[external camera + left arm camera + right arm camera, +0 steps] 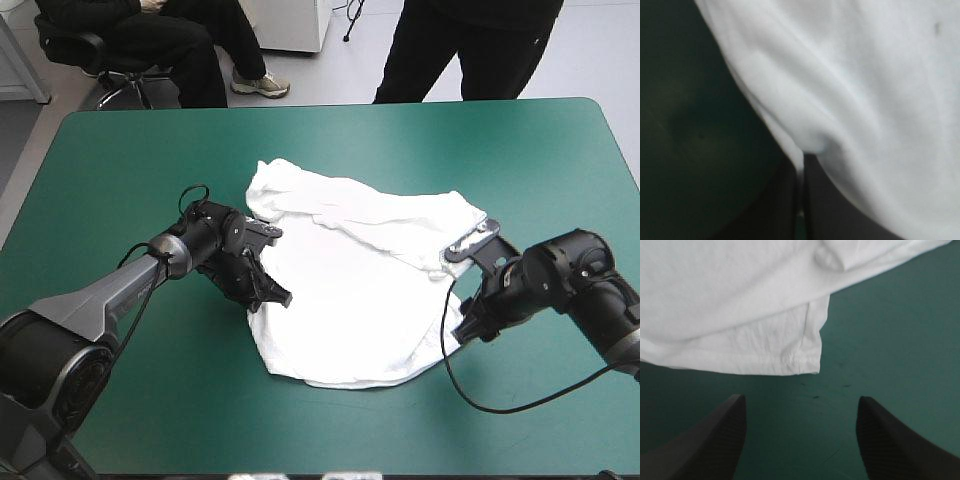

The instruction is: Fold the cloth

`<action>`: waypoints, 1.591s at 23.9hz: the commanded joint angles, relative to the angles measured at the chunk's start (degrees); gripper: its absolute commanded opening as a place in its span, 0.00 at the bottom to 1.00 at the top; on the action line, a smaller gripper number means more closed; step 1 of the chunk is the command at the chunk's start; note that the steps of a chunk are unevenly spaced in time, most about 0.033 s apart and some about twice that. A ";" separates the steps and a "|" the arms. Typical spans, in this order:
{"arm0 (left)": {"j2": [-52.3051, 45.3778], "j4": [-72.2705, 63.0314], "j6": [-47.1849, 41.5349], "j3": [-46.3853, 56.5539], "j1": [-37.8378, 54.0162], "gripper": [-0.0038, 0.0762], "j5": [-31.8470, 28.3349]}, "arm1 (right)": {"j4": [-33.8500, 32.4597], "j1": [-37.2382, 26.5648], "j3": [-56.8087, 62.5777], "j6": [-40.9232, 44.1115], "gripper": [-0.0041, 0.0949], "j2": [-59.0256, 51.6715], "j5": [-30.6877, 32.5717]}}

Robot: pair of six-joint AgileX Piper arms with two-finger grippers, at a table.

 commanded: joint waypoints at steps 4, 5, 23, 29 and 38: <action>-1.18 -0.21 -0.59 -0.43 -0.38 0.03 0.18 | -1.87 -0.03 10.78 1.82 0.64 2.08 -13.49; -1.18 -0.21 -0.59 -0.43 -0.38 0.03 0.18 | -1.87 -0.03 10.78 1.97 0.64 3.20 -14.32; -4.77 4.63 -1.66 -4.12 -0.38 0.03 2.12 | 1.80 -0.03 9.74 3.43 0.02 15.48 -18.33; -10.89 6.43 -1.79 -5.95 -0.27 0.03 5.28 | 1.80 -0.03 -1.14 5.27 0.02 10.05 -9.71; -21.52 7.14 -3.02 -18.10 -0.27 0.03 8.29 | 1.80 -0.03 -23.96 8.00 0.02 -0.24 -2.76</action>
